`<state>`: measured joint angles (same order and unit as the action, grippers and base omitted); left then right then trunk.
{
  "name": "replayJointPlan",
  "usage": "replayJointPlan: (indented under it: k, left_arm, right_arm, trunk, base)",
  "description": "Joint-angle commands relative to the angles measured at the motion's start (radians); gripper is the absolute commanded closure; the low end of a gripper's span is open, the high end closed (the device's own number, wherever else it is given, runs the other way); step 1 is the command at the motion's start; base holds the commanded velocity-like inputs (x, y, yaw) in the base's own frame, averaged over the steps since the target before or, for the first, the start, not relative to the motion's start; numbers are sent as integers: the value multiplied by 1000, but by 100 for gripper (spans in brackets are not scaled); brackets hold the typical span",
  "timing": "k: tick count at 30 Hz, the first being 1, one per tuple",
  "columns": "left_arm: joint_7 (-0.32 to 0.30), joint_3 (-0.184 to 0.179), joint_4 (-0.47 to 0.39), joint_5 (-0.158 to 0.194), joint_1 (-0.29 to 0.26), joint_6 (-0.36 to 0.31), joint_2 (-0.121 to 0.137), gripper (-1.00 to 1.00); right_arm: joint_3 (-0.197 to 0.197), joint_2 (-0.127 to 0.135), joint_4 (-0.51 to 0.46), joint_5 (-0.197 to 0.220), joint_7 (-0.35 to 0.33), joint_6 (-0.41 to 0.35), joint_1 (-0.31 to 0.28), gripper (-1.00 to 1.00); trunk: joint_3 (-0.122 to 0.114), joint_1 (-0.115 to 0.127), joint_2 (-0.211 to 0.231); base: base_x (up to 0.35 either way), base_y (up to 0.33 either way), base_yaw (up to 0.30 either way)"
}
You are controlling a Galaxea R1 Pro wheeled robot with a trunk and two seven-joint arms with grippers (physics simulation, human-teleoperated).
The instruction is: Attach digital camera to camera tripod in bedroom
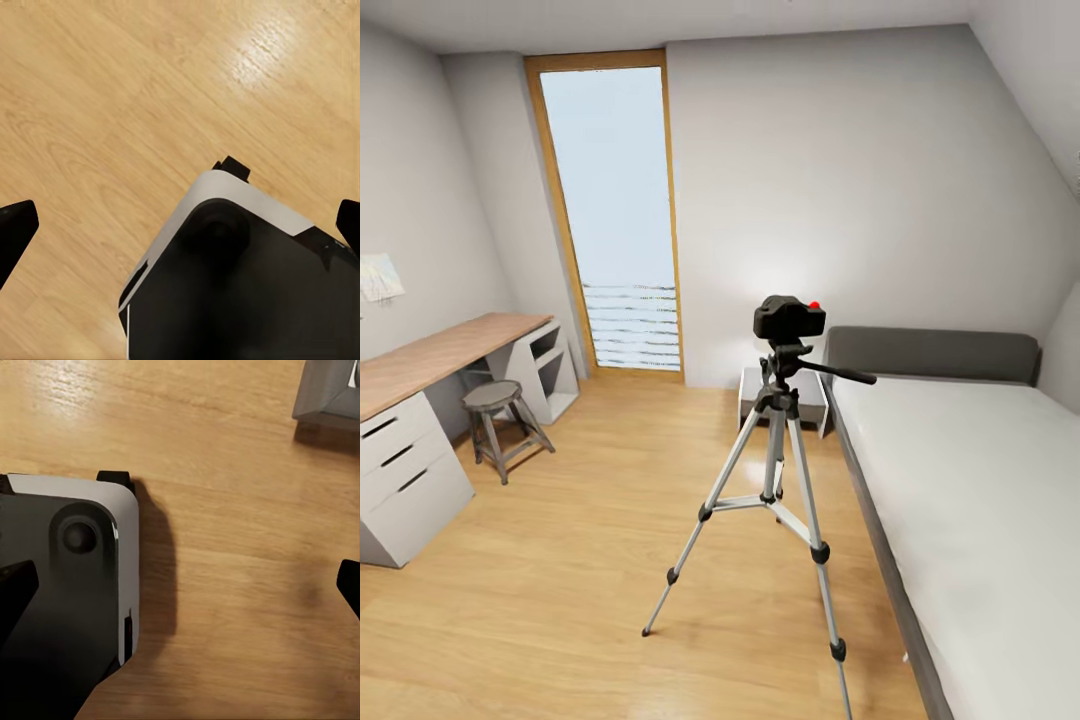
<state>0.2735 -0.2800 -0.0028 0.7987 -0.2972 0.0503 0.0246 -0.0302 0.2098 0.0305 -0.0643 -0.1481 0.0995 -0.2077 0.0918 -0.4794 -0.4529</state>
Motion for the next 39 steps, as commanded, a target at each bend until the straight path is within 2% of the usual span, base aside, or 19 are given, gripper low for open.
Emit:
replayJointPlan:
  k: [1,9,13,16,17,23,26,31,39]
  left_arm:
    - [3,-8,0,9,-1,2,0,-100]
    - [6,-7,1,11,0,-4,1,-100]
    - [9,-7,1,12,-1,-5,1,-100]
    - [11,-7,1,13,0,-6,1,-100]
    - [11,-6,1,13,0,-8,2,-100]
    - [13,-5,1,16,0,-9,5,-100]
    - [14,-5,1,33,0,-8,6,-100]
    - [13,-6,1,83,0,0,6,-100]
    - [7,-8,-1,93,-1,3,6,-100]
  right_arm:
    - [-4,0,3,-7,-2,6,-2,-100]
    - [-5,-2,4,-4,-2,-3,-2,-100]
    - [-6,-21,5,-3,-2,-23,28,-100]
    - [-5,-37,5,-5,34,-20,58,-100]
    - [-5,-42,4,-6,69,-18,68,-100]
    - [-5,-46,3,-5,95,-15,73,-100]
    - [-5,-48,3,-6,98,-14,73,-100]
    - [-5,-50,3,-6,99,-13,74,-100]
    - [-5,-50,3,-6,99,-9,74,-100]
  trunk:
    - [0,-1,-2]
    - [-12,-1,-2]
    - [-19,-1,-2]
    - [-24,-1,-2]
    - [-25,-1,-2]
    - [-35,-1,-2]
    - [-40,-1,-2]
    - [-48,-1,-2]
    - [-61,-1,-2]
  base:
    - [0,0,0]
    - [0,0,0]
    - [0,0,0]
    - [0,0,0]
    - [0,0,0]
    - [0,0,0]
    - [0,0,0]
    - [0,0,0]
    - [0,0,0]
